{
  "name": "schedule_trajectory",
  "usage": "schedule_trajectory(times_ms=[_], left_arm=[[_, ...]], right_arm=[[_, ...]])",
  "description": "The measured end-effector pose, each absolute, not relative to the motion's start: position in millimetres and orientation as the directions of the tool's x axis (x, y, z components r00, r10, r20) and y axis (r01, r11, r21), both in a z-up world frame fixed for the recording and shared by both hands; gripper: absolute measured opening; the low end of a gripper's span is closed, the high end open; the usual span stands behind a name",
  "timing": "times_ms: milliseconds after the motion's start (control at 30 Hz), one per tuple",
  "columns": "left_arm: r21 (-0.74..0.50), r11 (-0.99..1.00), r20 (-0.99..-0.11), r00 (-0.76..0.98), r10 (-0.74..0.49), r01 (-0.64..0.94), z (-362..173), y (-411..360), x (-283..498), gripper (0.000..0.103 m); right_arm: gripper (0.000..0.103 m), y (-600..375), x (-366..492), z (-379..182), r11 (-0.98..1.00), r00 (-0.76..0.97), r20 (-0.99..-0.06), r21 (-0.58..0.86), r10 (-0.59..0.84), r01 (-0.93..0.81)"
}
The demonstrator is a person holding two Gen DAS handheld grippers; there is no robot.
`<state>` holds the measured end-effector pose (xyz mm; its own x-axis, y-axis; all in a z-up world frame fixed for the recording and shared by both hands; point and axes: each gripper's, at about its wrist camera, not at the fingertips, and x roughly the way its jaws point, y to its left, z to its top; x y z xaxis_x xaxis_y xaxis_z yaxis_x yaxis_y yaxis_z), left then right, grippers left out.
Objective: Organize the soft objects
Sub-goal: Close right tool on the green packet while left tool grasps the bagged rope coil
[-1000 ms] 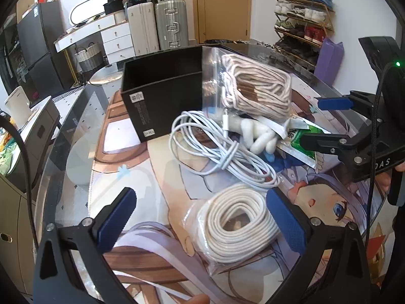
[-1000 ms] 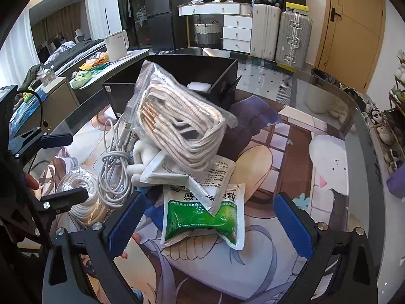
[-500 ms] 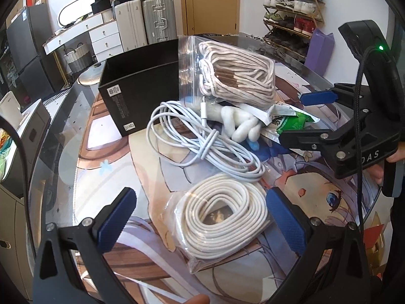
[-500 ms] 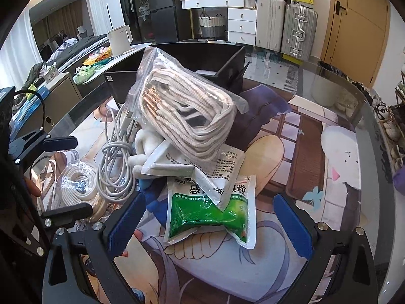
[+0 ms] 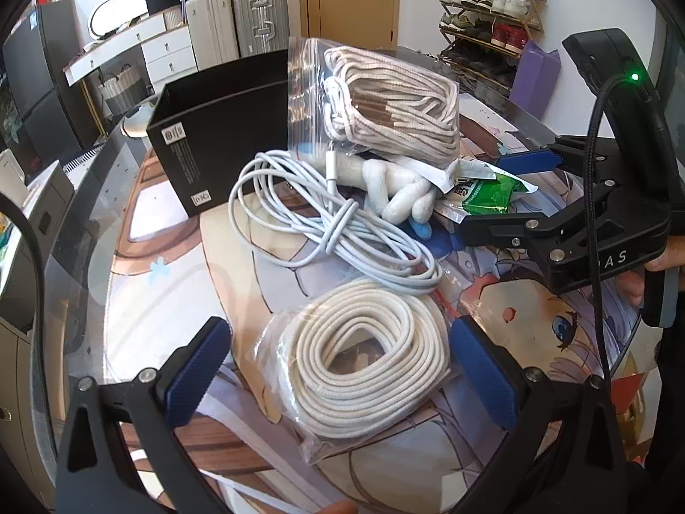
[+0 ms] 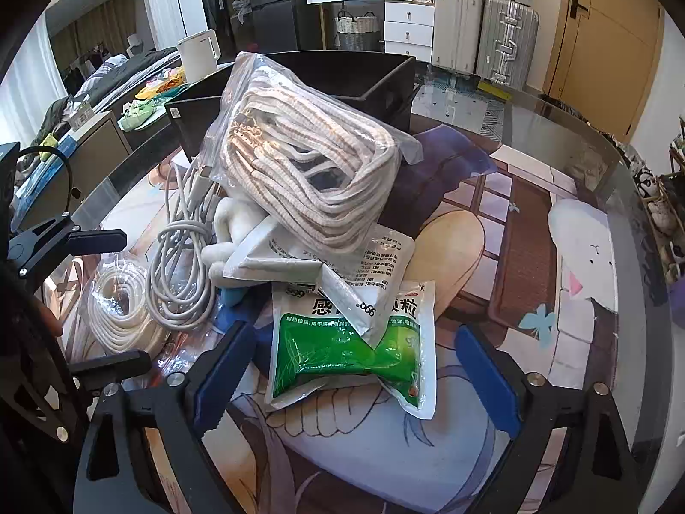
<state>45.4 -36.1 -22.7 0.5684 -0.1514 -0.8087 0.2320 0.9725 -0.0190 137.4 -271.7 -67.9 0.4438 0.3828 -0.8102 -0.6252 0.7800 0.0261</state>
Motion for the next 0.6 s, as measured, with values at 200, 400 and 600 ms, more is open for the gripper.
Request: schedule_trajectory(times_ms=[200,400,600], left_arm=[[-0.030,0.972,-0.815,0.557,-0.158,0.232,-25.1,-34.7,46.9,0.103],[-0.024,0.970,-0.813,0.559,-0.160,0.243,-25.5,-34.7,45.9,0.099],[-0.018,0.965,-0.807,0.566,-0.169,0.262,-21.1,-34.8,41.8,0.080]], right_arm=[[0.083,-274.6,135.0,-67.5,0.775,0.449,-0.810,0.011,0.378,-0.632],[0.076,-276.5,131.0,-67.5,0.764,0.445,-0.811,0.003,0.380,-0.645],[0.072,-278.3,127.5,-66.4,0.752,0.438,-0.812,0.002,0.385,-0.659]])
